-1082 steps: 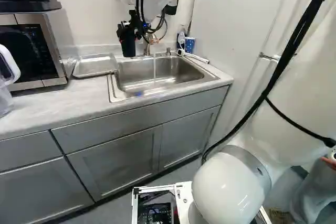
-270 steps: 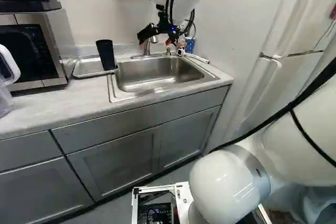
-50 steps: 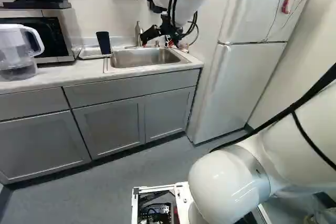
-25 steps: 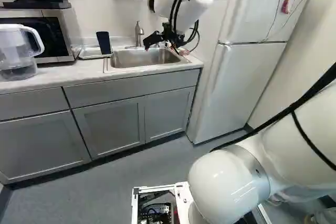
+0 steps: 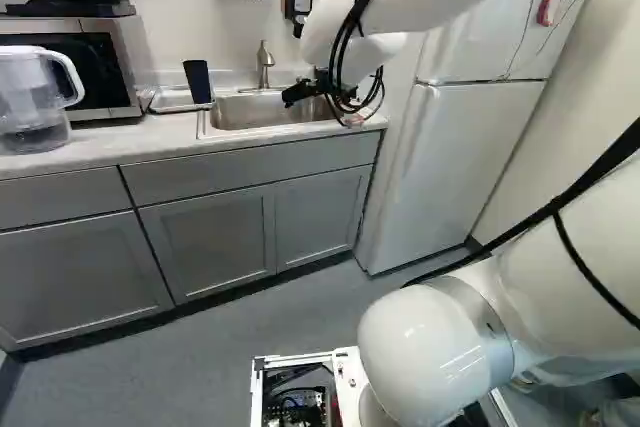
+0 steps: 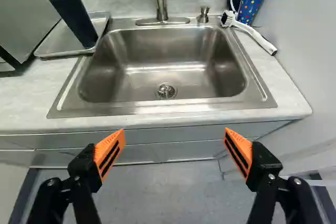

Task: Rinse the cup and place it in the tray

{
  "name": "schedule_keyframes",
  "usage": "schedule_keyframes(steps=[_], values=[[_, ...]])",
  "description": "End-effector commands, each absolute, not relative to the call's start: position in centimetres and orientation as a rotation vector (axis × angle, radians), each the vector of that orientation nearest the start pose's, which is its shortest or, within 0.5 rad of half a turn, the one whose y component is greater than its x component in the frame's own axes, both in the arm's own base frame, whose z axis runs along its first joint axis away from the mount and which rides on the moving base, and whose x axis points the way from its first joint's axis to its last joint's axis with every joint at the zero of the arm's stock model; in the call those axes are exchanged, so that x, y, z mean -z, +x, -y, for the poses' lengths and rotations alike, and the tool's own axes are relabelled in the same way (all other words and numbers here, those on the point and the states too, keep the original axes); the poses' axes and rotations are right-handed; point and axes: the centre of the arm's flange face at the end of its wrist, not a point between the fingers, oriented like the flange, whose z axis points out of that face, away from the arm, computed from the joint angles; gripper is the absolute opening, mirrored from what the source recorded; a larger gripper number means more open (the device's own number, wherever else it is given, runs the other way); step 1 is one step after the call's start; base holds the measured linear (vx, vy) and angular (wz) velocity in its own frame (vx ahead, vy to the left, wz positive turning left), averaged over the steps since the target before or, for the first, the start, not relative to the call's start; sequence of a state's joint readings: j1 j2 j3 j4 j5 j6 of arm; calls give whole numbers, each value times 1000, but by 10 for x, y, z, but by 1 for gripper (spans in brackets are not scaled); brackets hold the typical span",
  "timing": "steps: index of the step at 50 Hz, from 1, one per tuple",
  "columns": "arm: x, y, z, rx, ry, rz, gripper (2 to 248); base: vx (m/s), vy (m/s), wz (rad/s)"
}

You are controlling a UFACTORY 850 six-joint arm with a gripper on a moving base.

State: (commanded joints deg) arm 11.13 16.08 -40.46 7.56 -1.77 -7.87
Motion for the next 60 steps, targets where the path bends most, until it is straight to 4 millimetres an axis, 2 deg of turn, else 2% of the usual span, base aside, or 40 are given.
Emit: schedule_keyframes(steps=[25, 42, 60], values=[[-512, 379, -52, 1523, -2685, 184, 247, 0, 0, 0], [-464, 357, -34, 1616, -2662, 125, 247, 0, 0, 0], [-426, 331, -20, 1694, -2632, 77, 247, 0, 0, 0]])
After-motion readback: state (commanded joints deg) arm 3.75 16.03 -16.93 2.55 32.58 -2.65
